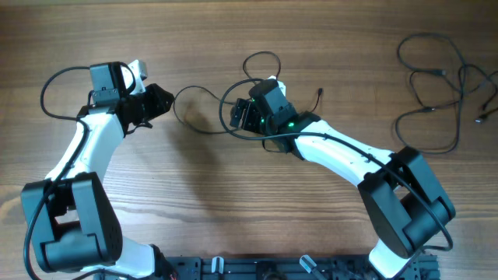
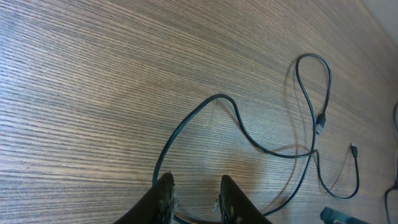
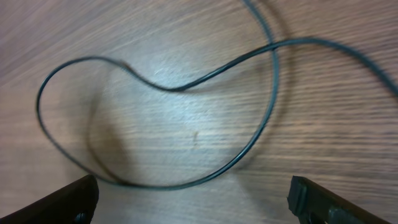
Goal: Untangle cables
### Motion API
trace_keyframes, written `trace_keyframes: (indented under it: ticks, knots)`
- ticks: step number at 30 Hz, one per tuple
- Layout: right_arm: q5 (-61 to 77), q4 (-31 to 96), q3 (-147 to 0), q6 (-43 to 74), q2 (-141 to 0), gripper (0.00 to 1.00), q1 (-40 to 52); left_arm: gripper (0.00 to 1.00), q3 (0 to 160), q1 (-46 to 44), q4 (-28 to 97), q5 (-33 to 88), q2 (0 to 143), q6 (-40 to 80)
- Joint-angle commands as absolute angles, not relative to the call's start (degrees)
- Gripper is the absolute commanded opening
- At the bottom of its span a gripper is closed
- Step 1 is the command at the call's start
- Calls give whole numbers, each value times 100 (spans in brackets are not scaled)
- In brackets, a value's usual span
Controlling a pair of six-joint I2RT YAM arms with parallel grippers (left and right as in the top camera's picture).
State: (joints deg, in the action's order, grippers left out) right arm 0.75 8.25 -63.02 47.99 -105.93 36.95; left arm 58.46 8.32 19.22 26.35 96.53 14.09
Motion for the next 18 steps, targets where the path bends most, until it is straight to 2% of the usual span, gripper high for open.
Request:
trace_keyframes:
  ticks: [1, 12, 13, 16, 18]
  knots:
    - [-495, 858, -6287, 4860, -10748, 100, 3712, 26, 5813, 847, 1907, 2587, 9682, 1400]
    - [-495, 919, -6287, 4860, -10753, 100, 3712, 29, 5813, 847, 1909, 2587, 9682, 1398]
    - [-497, 967, -6287, 4862, -10753, 100, 3712, 26, 5813, 847, 1909, 2587, 9682, 1398]
    - [-493, 1116, -6287, 4864, -10753, 100, 3710, 6, 5813, 847, 1933, 2587, 9682, 1398]
    - [-493, 1129, -6287, 4860, -10750, 100, 3712, 4, 5813, 847, 2029, 2585, 9682, 1398]
